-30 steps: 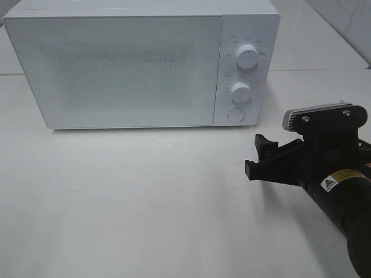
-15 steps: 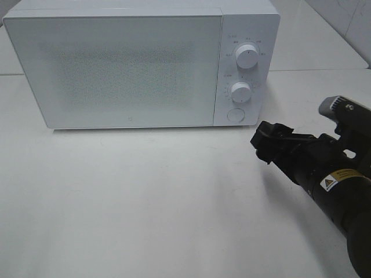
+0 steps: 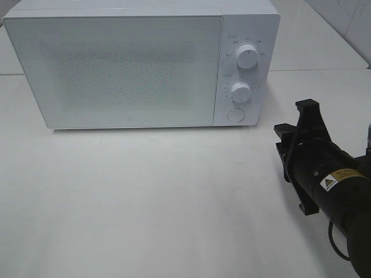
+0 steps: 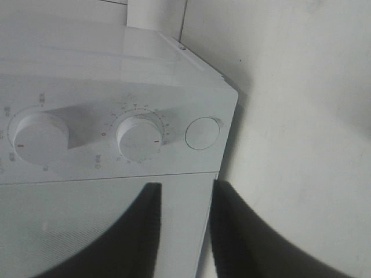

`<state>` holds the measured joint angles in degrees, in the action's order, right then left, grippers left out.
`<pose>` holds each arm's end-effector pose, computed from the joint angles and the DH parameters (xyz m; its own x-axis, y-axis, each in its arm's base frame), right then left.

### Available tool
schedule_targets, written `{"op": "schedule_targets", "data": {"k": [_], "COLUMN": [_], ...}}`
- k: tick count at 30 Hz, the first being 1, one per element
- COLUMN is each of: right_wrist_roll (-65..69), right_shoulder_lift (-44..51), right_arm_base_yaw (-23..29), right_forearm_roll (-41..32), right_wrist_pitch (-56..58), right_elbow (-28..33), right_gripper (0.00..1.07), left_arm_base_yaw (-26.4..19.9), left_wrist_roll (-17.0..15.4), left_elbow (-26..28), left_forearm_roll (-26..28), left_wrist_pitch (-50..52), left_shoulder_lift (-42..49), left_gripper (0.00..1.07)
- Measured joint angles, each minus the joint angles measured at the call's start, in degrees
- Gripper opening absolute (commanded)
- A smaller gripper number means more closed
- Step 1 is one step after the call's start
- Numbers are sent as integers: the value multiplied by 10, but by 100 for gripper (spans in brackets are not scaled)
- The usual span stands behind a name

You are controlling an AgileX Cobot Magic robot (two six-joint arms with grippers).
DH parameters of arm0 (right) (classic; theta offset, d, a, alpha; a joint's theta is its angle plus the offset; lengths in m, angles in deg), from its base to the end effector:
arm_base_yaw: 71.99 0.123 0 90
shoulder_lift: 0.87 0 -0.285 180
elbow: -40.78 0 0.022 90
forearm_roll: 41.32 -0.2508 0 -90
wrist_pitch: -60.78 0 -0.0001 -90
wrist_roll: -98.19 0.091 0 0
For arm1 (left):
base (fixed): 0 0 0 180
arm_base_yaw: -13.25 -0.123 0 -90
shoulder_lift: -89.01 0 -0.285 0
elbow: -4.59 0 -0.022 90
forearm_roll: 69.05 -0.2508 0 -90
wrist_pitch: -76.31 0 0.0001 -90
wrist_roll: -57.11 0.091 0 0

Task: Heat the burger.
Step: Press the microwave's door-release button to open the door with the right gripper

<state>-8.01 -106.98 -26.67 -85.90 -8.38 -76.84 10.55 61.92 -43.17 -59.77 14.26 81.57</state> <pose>0.1947 0.1120 0.1357 -0.0836 0.9873 -0.1351 0.2059 0.1498 0.9671 -0.0083 -0.0134 0.2802 -0.4519 -0.0139 -0.8920 0.0836 0.9948 -0.0578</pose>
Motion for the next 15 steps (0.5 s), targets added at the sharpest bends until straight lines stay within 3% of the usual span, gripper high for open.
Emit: {"op": "schedule_targets", "data": {"k": [4, 11, 15], "right_wrist_roll": [45, 77, 81], "right_shoulder_lift": [0, 0, -8], "right_arm_base_yaw": [0, 0, 0], "right_forearm_roll": [0, -5, -23], "right_wrist_pitch": [0, 0, -1], "right_elbow": [0, 0, -29], "right_gripper": [0, 0, 0], "left_arm_base_yaw": [0, 0, 0], "left_wrist_roll": [0, 0, 0], "left_elbow": [0, 0, 0], "left_forearm_roll": [0, 0, 0], "left_wrist_pitch": [0, 0, 0], "left_shoulder_lift": [0, 0, 0], "left_gripper": [102, 102, 102]}}
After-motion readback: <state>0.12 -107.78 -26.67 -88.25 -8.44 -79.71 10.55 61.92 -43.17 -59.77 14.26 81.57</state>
